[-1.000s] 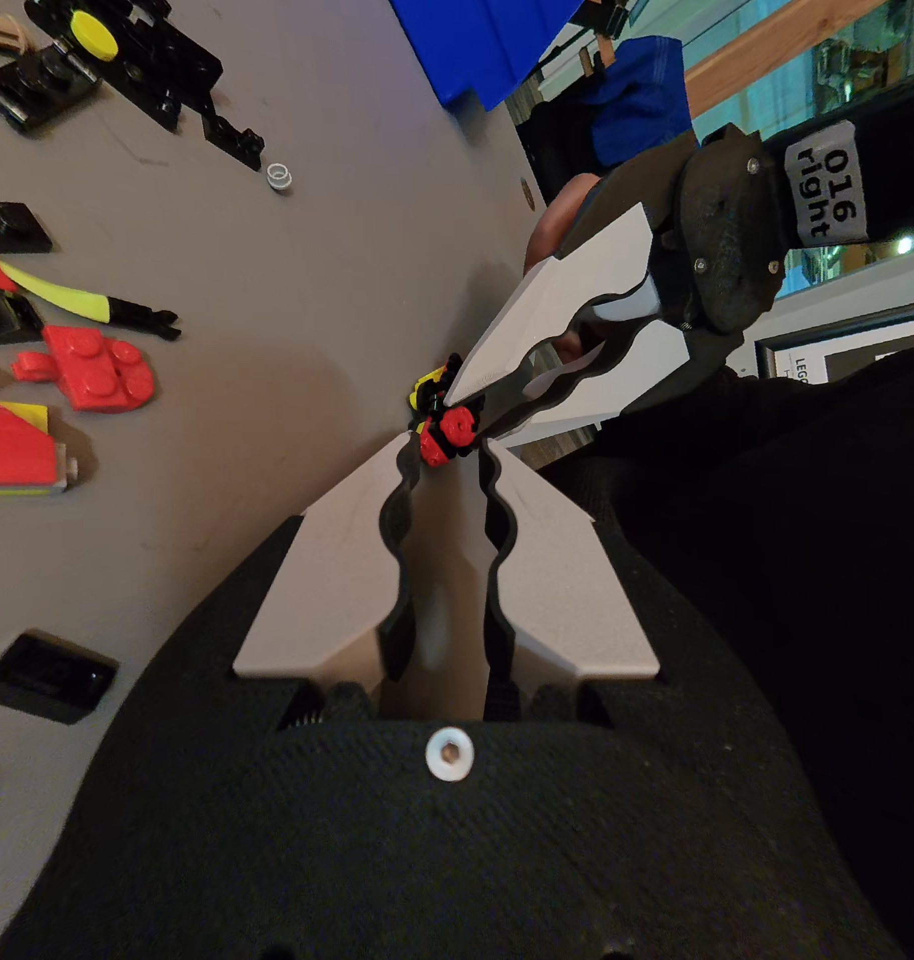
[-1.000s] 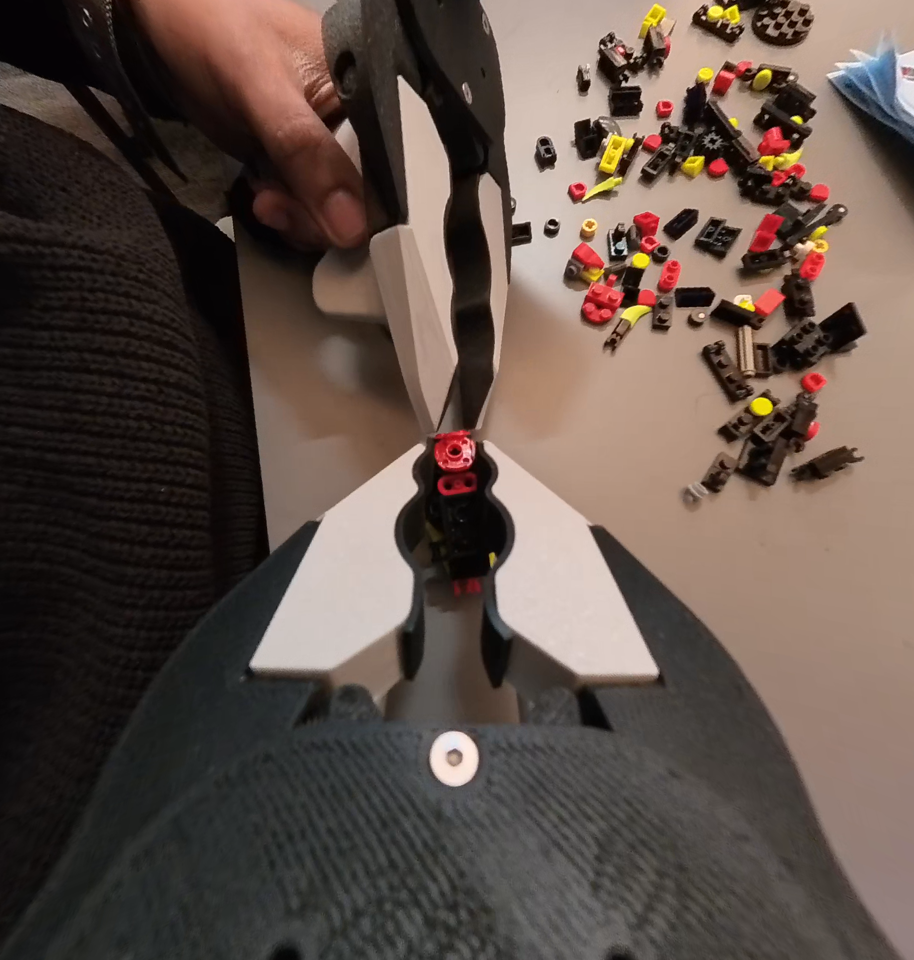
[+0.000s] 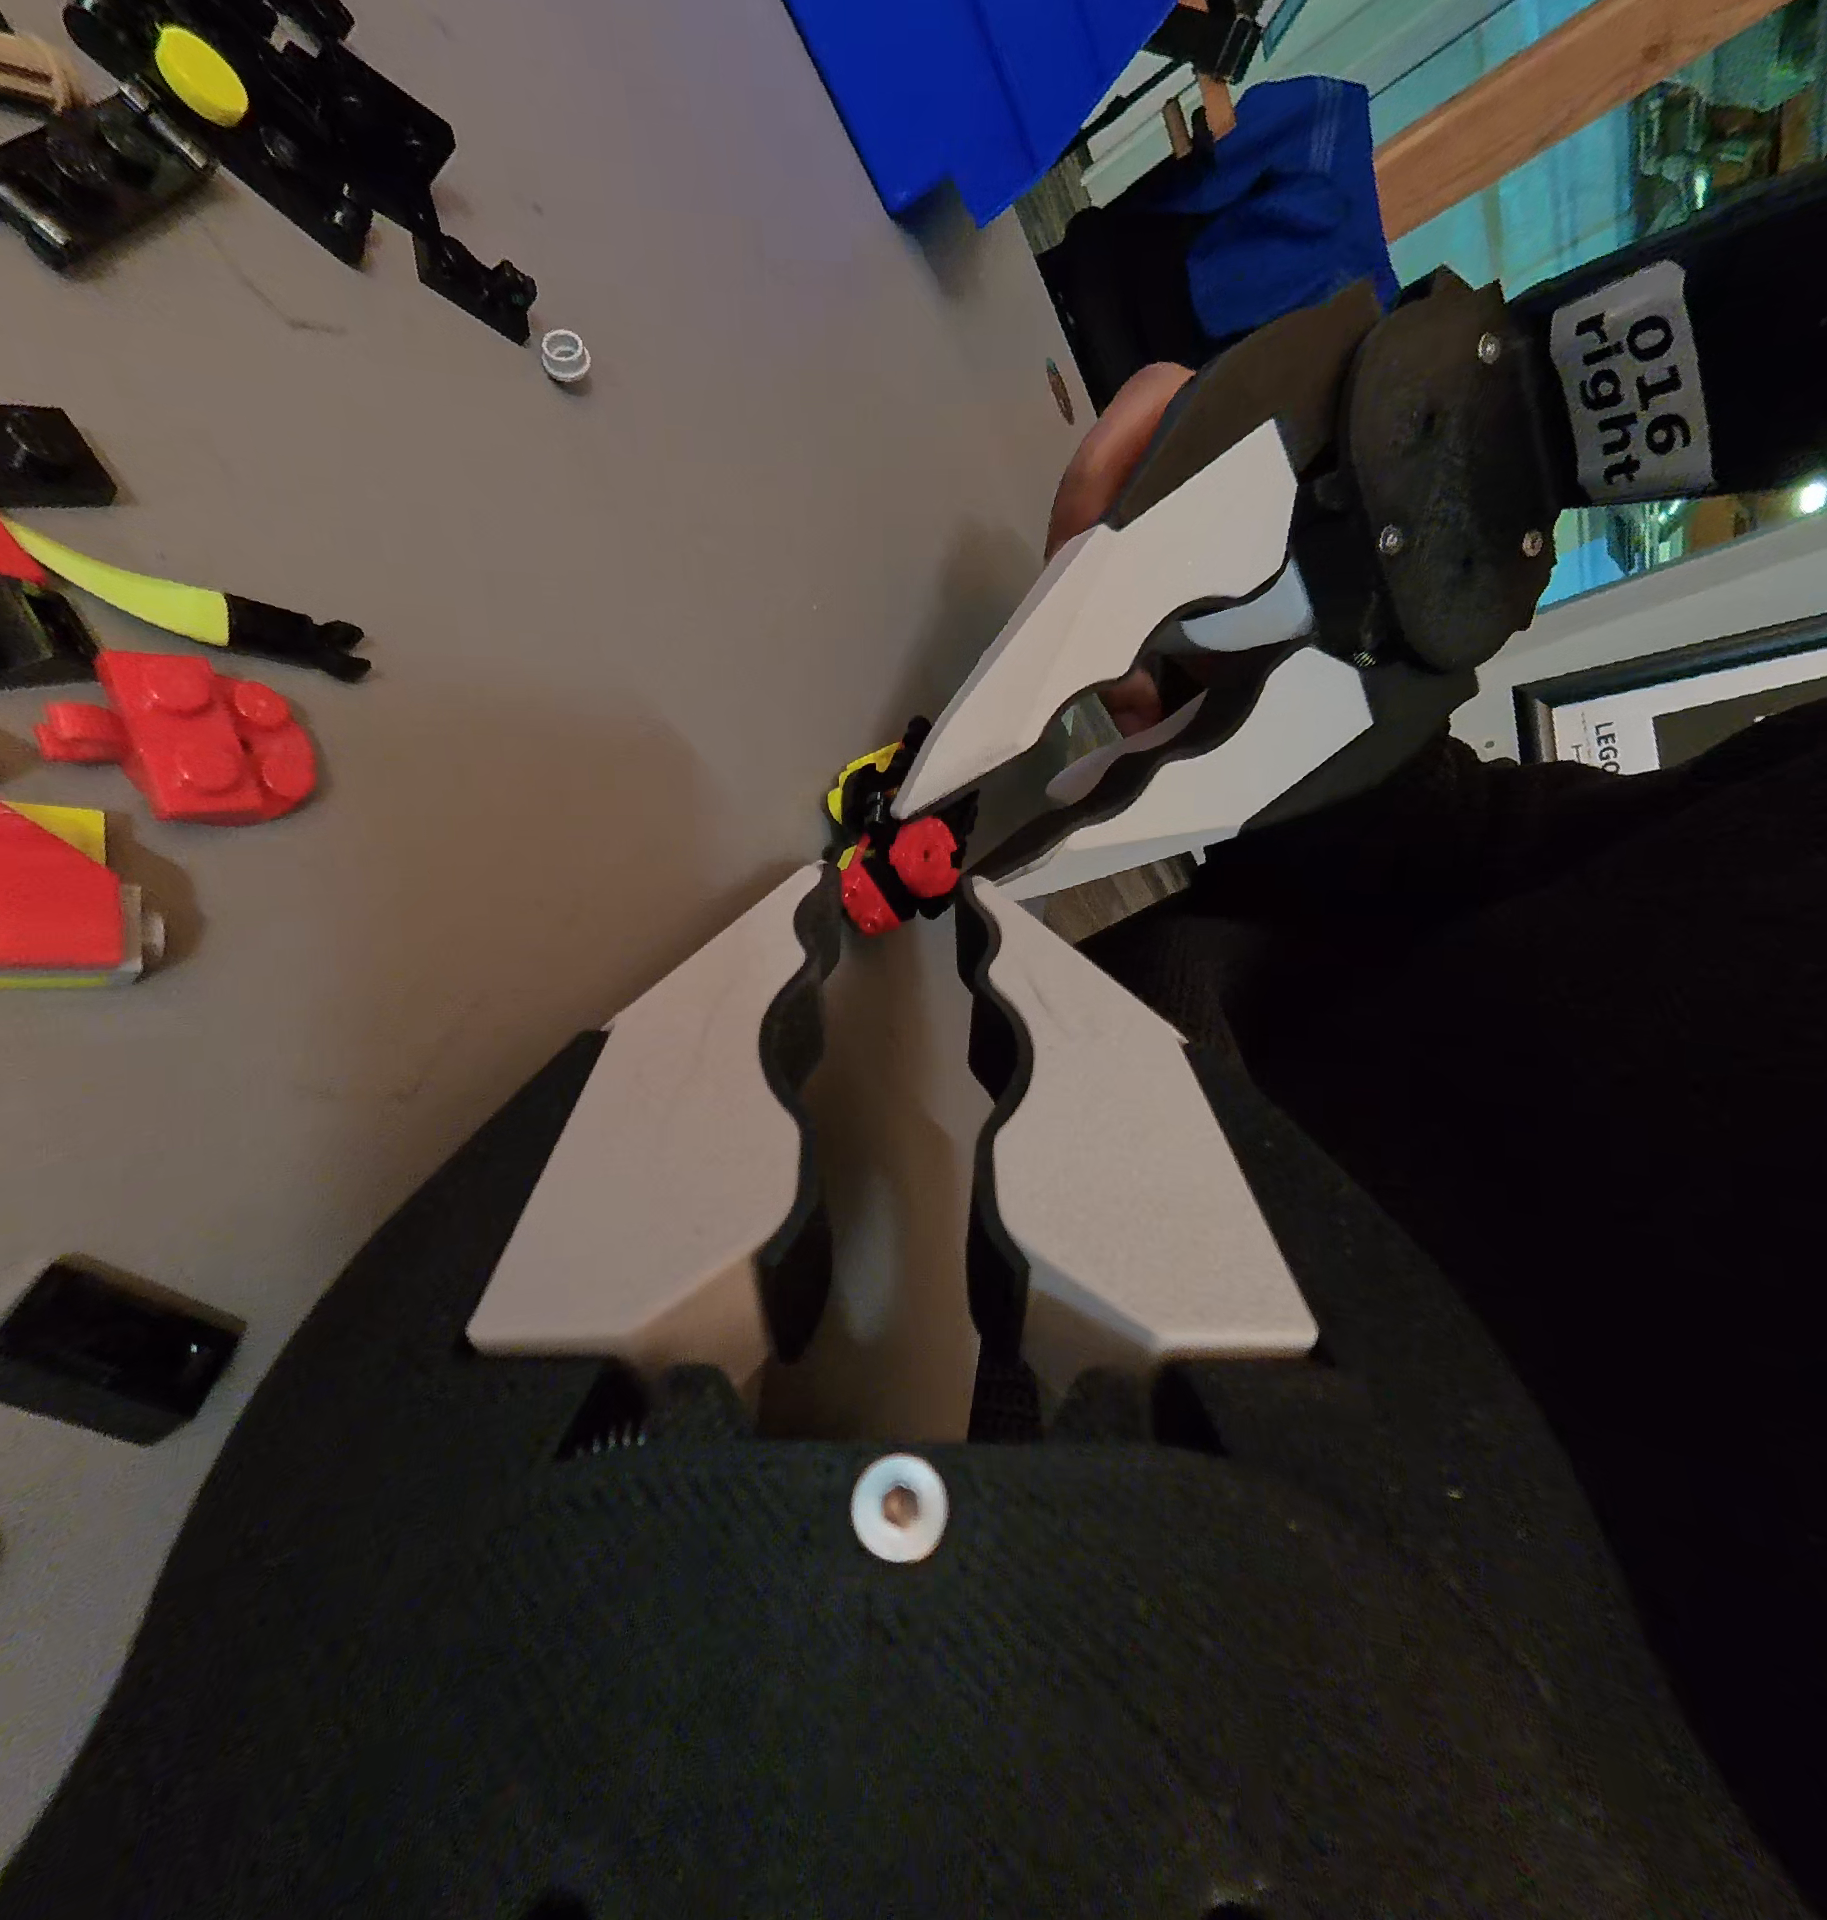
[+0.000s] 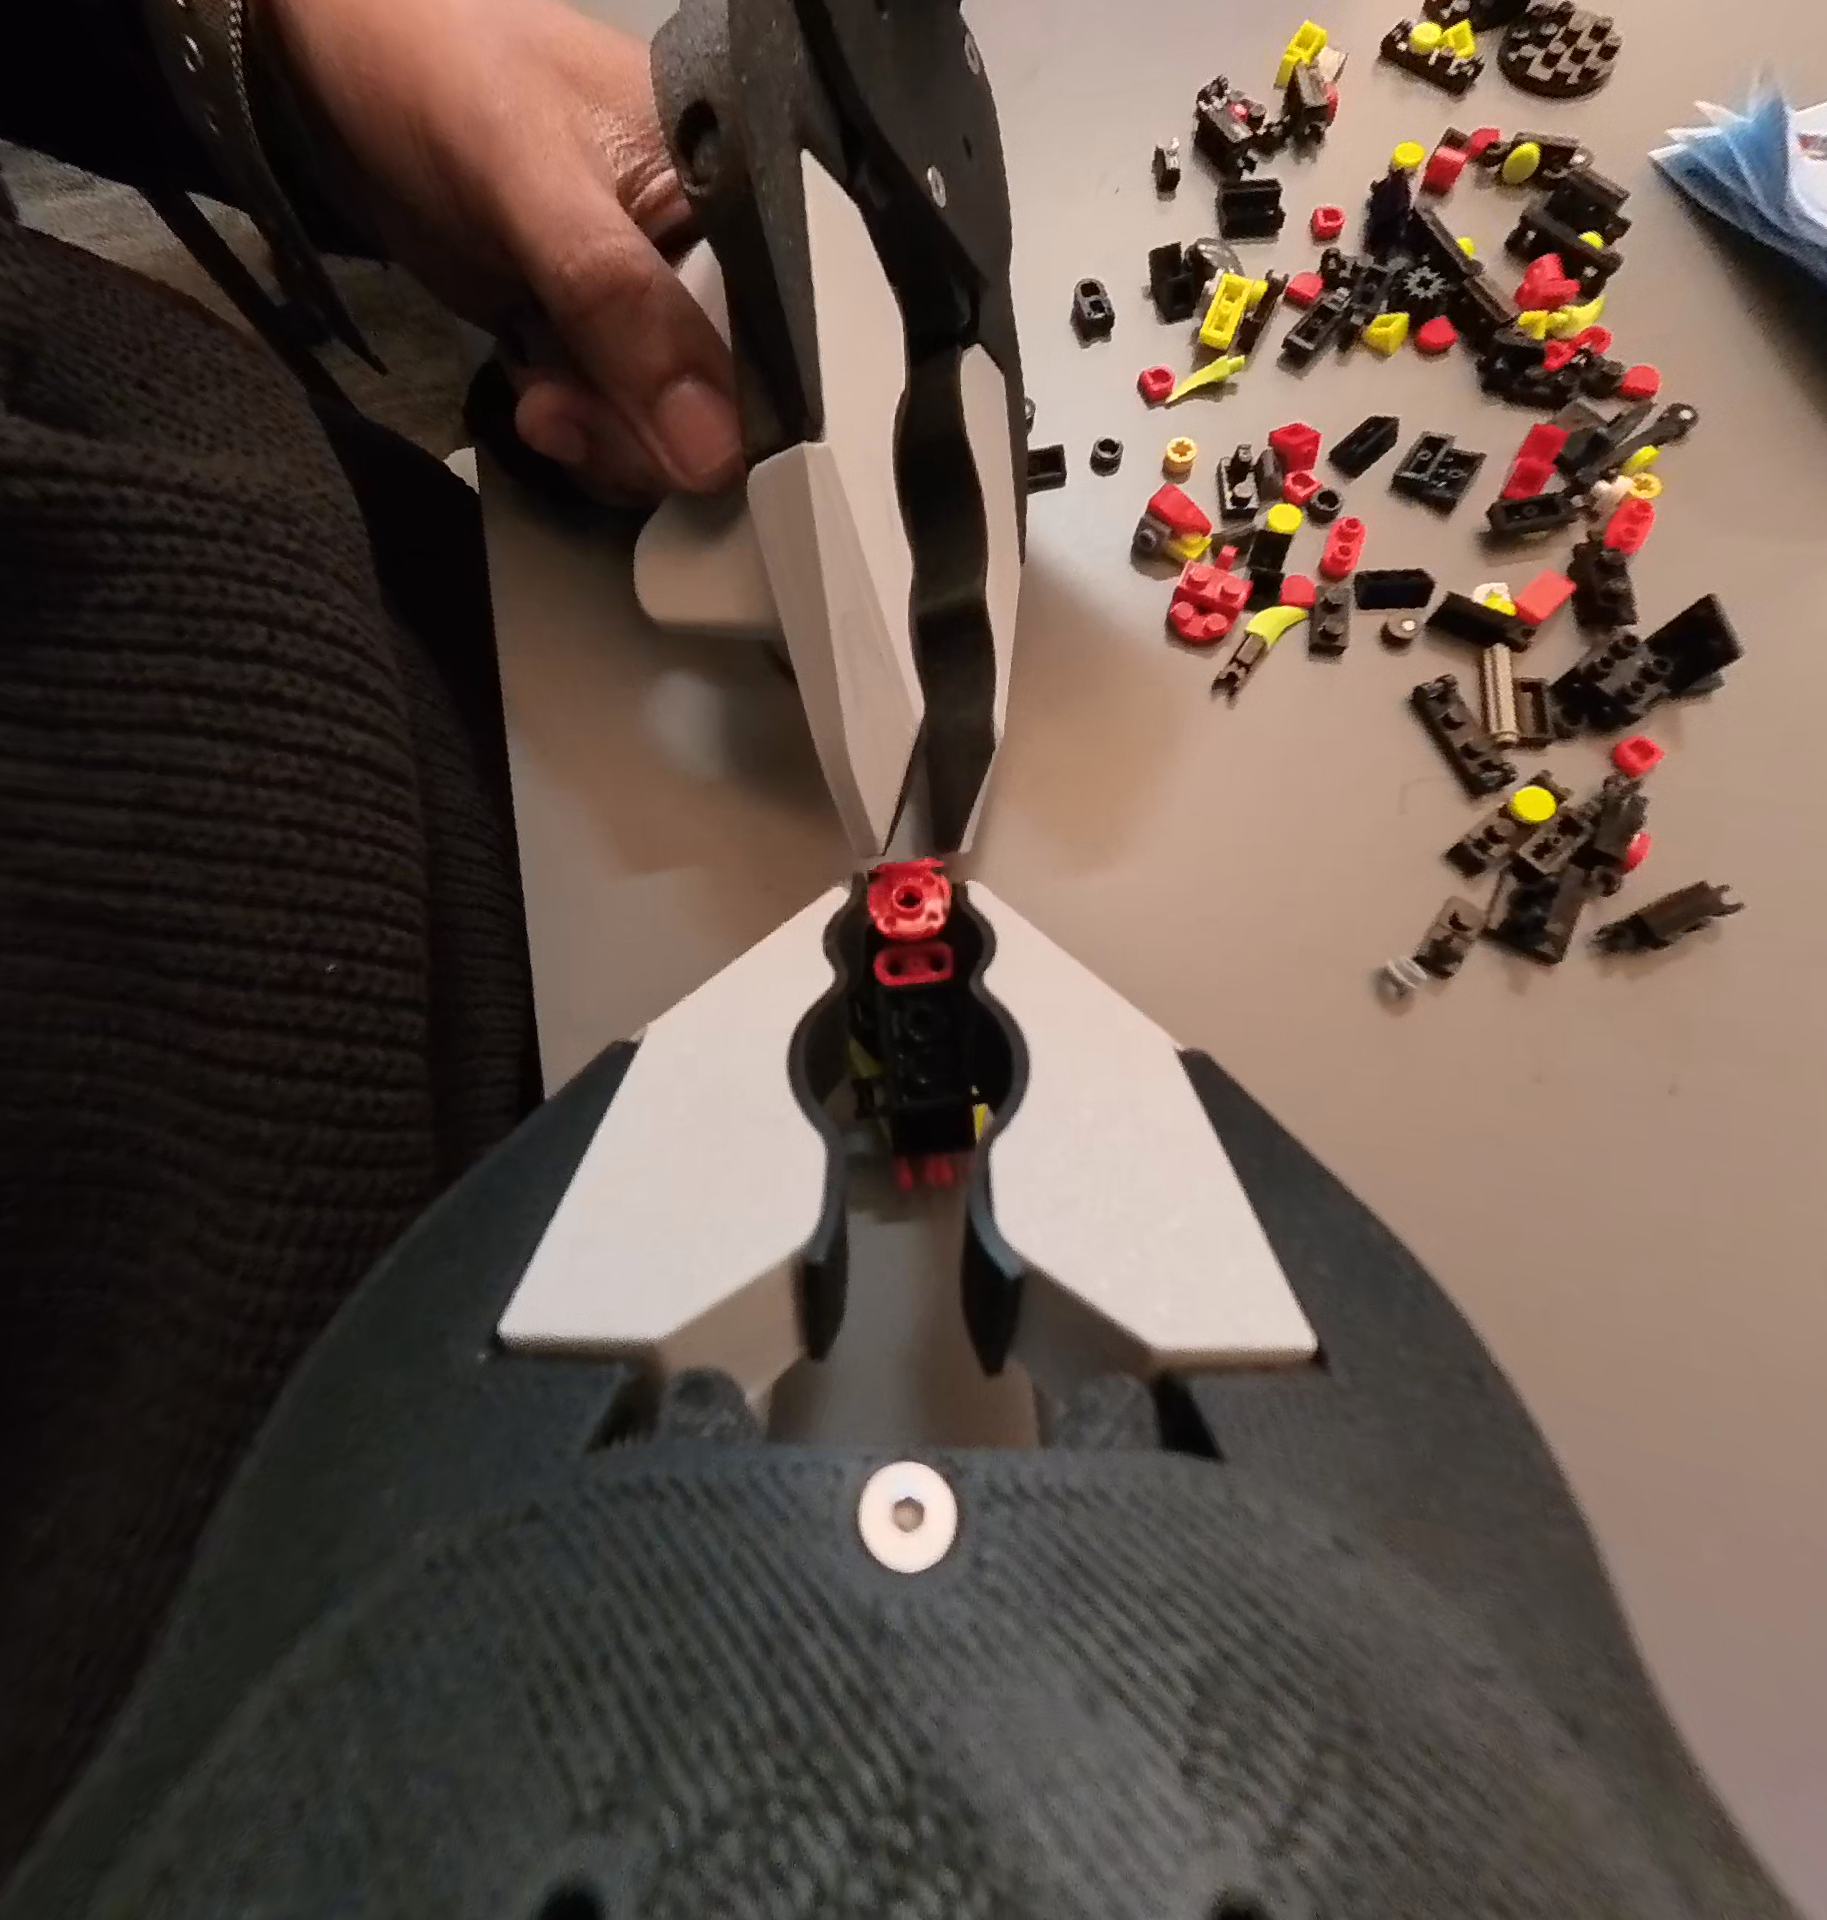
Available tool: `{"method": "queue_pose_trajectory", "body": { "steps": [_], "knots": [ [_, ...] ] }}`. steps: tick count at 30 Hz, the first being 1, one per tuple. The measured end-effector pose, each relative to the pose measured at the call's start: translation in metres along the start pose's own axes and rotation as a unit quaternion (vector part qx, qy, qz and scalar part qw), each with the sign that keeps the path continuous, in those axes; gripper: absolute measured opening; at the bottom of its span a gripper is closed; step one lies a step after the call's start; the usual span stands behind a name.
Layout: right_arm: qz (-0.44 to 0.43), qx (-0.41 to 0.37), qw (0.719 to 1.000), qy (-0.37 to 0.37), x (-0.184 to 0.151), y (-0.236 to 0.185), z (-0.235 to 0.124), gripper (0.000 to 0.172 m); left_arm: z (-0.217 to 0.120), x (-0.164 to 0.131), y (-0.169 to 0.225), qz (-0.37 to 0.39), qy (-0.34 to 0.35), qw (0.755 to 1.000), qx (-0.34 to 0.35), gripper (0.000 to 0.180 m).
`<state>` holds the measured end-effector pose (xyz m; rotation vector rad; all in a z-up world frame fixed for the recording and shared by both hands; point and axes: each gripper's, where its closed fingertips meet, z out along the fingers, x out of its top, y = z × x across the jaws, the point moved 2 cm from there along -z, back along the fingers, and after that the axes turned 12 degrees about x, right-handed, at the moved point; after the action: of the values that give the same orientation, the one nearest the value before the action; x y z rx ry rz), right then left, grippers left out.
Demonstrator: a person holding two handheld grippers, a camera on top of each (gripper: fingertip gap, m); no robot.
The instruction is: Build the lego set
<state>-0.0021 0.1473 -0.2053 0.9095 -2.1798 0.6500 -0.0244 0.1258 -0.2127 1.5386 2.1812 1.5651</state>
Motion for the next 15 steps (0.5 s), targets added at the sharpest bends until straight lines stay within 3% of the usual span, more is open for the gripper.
{"method": "queue_pose_trajectory", "body": {
  "steps": [15],
  "knots": [
    [-0.006,-0.007,1.000,0.009,0.0031,-0.0004,-0.0048,0.016,-0.0001,0.0003,-0.0003,-0.001,0.000,1.000,0.000,0.020]
  ]
}}
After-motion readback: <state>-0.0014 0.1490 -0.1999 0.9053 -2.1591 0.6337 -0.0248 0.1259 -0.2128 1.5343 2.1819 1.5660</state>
